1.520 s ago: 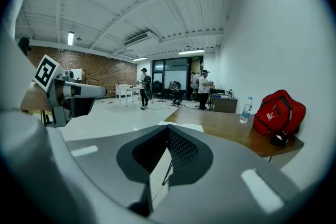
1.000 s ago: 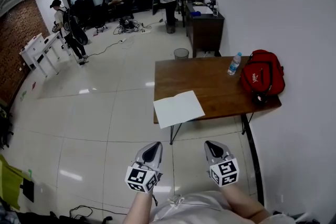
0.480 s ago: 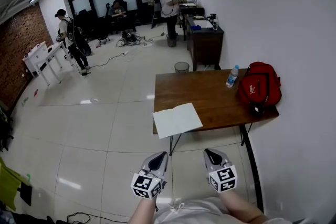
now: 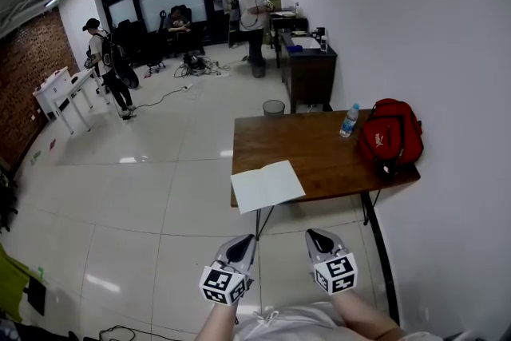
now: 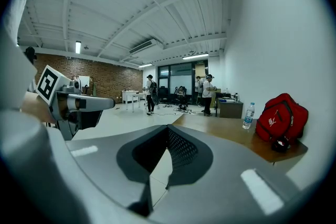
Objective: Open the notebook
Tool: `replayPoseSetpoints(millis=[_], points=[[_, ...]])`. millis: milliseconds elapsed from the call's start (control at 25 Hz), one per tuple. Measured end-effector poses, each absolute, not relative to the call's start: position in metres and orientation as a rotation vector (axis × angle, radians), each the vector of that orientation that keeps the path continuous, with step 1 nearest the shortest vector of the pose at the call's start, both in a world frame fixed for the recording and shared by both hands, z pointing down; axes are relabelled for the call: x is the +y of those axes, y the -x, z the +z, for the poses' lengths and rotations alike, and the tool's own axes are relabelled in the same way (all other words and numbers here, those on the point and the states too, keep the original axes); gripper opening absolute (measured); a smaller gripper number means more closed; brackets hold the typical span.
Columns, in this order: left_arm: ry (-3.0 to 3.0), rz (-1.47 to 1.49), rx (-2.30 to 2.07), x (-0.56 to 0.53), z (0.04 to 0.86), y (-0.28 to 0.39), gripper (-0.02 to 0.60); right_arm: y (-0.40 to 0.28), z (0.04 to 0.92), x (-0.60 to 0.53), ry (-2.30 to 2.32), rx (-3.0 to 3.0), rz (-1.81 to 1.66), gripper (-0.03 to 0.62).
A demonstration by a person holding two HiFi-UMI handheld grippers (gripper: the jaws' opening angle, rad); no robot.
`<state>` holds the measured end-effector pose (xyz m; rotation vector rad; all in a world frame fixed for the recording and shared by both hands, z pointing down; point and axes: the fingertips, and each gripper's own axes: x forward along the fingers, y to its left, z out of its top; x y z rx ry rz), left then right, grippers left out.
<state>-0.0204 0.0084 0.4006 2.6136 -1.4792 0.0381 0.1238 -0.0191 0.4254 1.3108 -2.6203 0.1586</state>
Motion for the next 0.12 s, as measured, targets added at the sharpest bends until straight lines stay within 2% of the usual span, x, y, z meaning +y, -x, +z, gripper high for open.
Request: replayPoseSetpoints(millis=[120], points=[[-2.618,0.038,-1.478,0.0094,0.3997,0.0214,0.005,-0.1205,0.4244,-0.0178,-1.305,-2.624,0.153,0.005]])
